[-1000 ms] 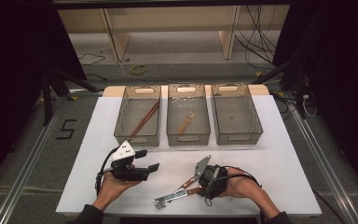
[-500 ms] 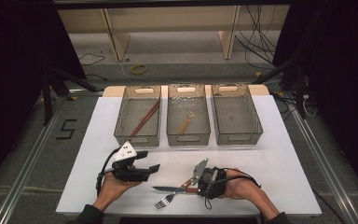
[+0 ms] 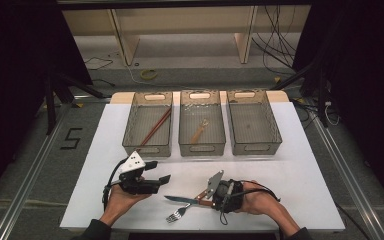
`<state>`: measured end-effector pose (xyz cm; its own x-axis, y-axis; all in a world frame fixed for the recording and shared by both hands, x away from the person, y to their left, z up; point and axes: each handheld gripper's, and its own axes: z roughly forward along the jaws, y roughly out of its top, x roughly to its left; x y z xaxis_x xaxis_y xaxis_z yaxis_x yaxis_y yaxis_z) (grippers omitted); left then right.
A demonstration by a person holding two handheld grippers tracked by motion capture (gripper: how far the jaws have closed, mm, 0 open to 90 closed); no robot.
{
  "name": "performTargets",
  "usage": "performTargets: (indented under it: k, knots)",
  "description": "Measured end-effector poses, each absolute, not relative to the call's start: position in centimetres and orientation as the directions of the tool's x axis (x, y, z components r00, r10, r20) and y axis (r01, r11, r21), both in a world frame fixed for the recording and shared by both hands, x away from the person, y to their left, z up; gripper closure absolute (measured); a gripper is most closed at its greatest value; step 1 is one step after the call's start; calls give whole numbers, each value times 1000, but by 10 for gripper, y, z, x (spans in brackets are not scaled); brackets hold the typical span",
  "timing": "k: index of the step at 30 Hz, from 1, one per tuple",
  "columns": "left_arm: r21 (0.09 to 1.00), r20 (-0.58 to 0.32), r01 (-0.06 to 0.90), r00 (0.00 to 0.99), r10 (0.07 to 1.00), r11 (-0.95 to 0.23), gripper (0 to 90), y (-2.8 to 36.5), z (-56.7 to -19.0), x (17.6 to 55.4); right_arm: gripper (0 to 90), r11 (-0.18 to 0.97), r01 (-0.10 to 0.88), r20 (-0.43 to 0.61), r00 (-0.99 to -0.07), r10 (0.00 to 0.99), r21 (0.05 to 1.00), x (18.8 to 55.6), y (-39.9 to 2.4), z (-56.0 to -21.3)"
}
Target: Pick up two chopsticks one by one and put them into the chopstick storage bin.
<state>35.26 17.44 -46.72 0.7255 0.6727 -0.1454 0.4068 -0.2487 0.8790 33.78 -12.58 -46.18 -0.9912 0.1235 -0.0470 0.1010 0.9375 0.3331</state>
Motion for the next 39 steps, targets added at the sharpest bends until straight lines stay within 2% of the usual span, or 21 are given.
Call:
performTargets:
  k: [9,19,39]
  knots:
    - [899,-144,384,715,684,-211,257,181,-466,352,767,888,145,-45,-982,182,436,342,-137,-451]
    - [905,-139,375,704,697,-198,239,184,-466,352,767,814,218,-60,-953,296,539,350,-151,-436]
    - [908,-132,368,704,697,-200,235,187,-466,351,767,712,301,-95,-884,458,635,371,-184,-408]
